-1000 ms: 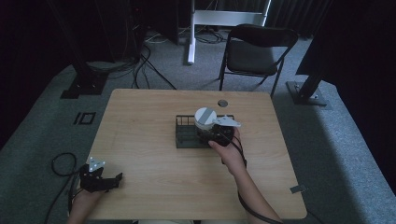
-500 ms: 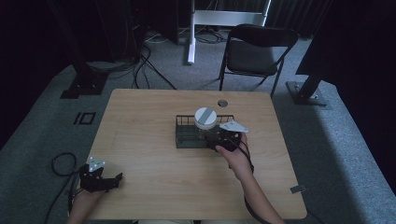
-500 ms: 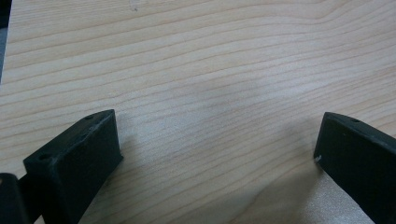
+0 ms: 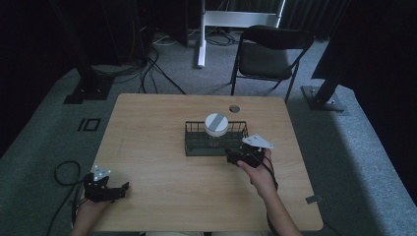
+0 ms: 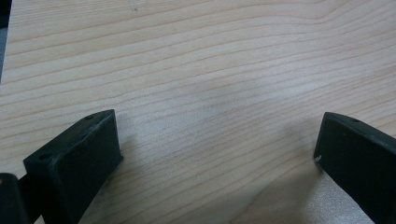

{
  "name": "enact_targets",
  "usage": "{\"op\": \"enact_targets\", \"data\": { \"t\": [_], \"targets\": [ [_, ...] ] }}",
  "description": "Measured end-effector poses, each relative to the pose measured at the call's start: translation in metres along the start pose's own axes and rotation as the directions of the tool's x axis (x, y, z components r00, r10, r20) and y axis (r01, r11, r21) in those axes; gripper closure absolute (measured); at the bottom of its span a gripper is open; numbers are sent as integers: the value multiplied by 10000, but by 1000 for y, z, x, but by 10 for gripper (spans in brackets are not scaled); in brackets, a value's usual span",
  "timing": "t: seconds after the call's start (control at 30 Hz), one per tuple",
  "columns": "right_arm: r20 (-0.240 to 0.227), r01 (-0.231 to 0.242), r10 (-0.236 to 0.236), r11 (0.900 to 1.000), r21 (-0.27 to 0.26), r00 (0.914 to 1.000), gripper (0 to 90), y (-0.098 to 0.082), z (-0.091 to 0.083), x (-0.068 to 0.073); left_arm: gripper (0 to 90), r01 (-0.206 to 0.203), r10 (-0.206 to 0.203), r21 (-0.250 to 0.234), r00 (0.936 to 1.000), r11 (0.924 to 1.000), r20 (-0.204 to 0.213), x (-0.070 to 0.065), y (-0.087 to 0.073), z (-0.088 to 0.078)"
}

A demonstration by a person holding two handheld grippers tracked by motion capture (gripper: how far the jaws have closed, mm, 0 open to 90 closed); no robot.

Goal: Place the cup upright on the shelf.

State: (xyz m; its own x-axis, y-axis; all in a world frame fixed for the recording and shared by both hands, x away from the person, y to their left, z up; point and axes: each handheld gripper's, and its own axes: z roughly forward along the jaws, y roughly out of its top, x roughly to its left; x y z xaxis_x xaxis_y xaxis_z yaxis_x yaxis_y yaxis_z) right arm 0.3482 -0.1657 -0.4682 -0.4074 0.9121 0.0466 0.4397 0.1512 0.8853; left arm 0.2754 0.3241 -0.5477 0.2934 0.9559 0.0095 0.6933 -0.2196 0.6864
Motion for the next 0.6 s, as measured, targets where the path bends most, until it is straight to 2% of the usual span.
{"op": "enact_targets", "data": {
  "t": [0.2,0.6],
  "targets": [
    [71,238,-239,9995,201,9997,117,-12,-7,-9,6,-6,6,7,10000,10000,2,0,0,0],
    [243,174,-189,9979,618,9995,117,-37,-13,-22,6,0,0,-1,10000,10000,2,0,0,0]
  ]
}}
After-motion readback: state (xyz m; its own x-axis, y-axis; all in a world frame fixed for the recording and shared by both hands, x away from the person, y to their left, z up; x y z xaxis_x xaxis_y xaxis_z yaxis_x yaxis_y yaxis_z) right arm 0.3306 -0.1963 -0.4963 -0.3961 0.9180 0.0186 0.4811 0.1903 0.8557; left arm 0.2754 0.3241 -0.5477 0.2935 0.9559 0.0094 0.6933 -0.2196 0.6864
